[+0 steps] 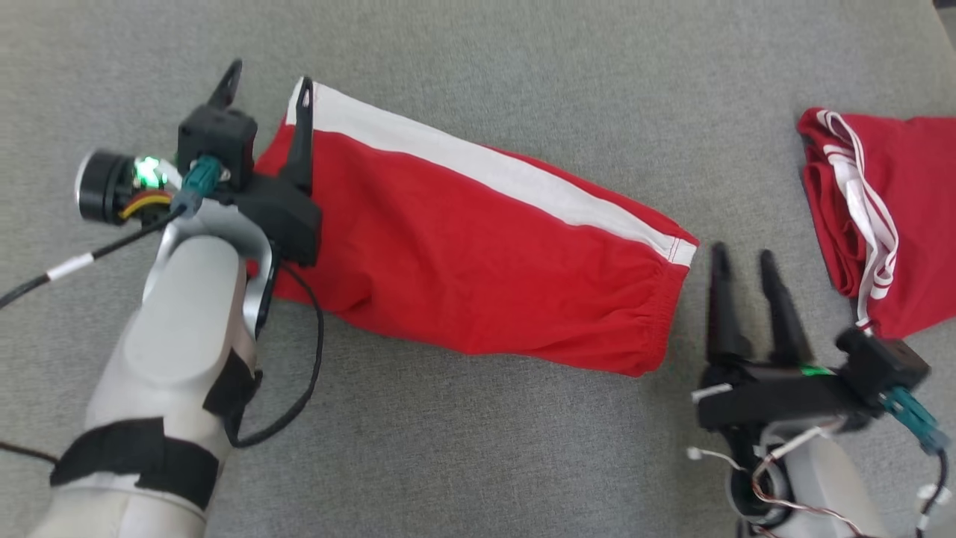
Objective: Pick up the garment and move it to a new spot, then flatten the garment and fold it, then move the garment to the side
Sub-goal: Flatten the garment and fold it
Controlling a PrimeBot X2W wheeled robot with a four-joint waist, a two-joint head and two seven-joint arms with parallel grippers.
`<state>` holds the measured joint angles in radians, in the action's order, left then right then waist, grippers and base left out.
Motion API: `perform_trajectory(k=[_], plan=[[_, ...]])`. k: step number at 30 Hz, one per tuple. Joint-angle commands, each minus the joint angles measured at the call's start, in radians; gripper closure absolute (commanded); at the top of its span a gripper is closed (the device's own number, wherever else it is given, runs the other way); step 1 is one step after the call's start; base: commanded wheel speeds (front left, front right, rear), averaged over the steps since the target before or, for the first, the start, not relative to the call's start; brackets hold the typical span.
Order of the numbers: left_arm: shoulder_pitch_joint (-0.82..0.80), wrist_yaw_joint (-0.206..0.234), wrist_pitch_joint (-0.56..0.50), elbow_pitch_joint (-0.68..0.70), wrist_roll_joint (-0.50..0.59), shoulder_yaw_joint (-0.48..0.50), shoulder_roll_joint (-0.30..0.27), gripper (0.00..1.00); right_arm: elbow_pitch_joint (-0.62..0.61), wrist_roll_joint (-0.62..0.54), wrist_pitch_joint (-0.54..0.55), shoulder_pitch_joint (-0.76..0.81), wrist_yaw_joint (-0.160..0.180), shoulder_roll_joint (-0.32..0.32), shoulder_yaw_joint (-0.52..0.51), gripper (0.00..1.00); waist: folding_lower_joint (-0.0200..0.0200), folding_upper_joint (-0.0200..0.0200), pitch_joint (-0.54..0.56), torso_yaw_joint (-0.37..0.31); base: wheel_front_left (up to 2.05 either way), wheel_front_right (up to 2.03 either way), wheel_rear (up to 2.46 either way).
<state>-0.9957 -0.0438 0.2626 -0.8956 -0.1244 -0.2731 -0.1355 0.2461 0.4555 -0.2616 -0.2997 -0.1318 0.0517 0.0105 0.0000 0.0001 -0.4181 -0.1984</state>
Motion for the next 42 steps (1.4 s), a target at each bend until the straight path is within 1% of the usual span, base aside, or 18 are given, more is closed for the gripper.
perform_trajectory(k=[1, 4, 8, 12, 15, 23, 24, 25, 26, 27, 34, 42], plan=[[0.027, 0.003, 0.003, -0.003, -0.012, 0.006, 0.004, 0.0, -0.004, -0.019, -0.004, 0.017, 0.002, -0.002, -0.015, 0.0, 0.0, -0.0001, 0.024, 0.012, 0.0, 0.0, 0.0], [0.062, 0.001, 0.003, -0.017, -0.029, 0.016, 0.01, 0.0, -0.005, -0.038, -0.004, 0.042, 0.002, -0.002, -0.057, 0.0, 0.0, -0.0001, 0.05, 0.022, 0.0, 0.0, 0.0], [0.099, -0.016, 0.003, -0.07, -0.053, 0.028, 0.022, 0.0, -0.001, -0.049, -0.004, 0.07, 0.002, -0.002, -0.081, 0.0, 0.0, -0.0001, 0.075, 0.035, 0.0, 0.0, 0.0], [0.113, -0.044, -0.014, -0.141, -0.089, 0.027, 0.031, 0.0, 0.004, -0.058, -0.004, 0.082, 0.002, -0.001, -0.082, 0.0, 0.0, -0.0001, 0.084, 0.04, 0.0, 0.0, 0.0], [0.103, -0.061, -0.037, -0.183, -0.095, 0.017, 0.03, 0.0, 0.009, -0.057, -0.004, 0.083, 0.002, -0.002, -0.078, 0.0, 0.0, -0.0001, 0.086, 0.038, 0.0, 0.0, 0.0], [0.075, -0.078, -0.093, -0.277, -0.118, -0.006, 0.024, 0.0, 0.014, -0.058, -0.004, 0.082, 0.002, -0.002, -0.067, 0.0, 0.0, -0.0001, 0.093, 0.014, 0.0, 0.0, 0.0], [0.076, -0.078, -0.102, -0.288, -0.118, -0.01, 0.024, 0.2, 0.015, -0.056, -0.004, 0.083, 0.003, -0.002, -0.068, 0.0, 0.0, -0.0001, 0.093, 0.011, 0.0, 0.0, 0.0], [0.075, -0.079, -0.108, -0.299, -0.122, -0.011, 0.024, 0.56, 0.015, -0.054, -0.004, 0.084, 0.002, -0.002, -0.068, 0.0, 0.0, -0.0001, 0.095, 0.009, 0.0, 0.0, 0.0], [0.073, -0.08, -0.11, -0.307, -0.124, -0.013, 0.022, 0.89, 0.016, -0.053, -0.004, 0.086, 0.003, -0.002, -0.066, 0.0, 0.0, -0.0001, 0.097, 0.007, 0.0, 0.0, 0.0], [0.074, -0.081, -0.113, -0.315, -0.125, -0.017, 0.022, 1.0, 0.017, -0.051, -0.004, 0.089, 0.002, -0.002, -0.064, 0.0, 0.0, -0.0001, 0.1, 0.005, 0.0, 0.0, 0.0], [0.114, -0.086, -0.058, -0.331, -0.154, -0.016, 0.021, 1.0, 0.033, -0.043, -0.004, 0.115, 0.002, -0.002, -0.062, 0.0, 0.0, -0.0001, 0.158, 0.016, 0.0, 0.0, 0.0], [0.253, -0.059, -0.002, -0.306, -0.212, 0.032, 0.034, 1.0, 0.065, -0.039, -0.004, 0.178, 0.002, -0.001, -0.07, 0.0, 0.0, -0.0001, 0.276, 0.074, 0.0, 0.0, 0.0]])
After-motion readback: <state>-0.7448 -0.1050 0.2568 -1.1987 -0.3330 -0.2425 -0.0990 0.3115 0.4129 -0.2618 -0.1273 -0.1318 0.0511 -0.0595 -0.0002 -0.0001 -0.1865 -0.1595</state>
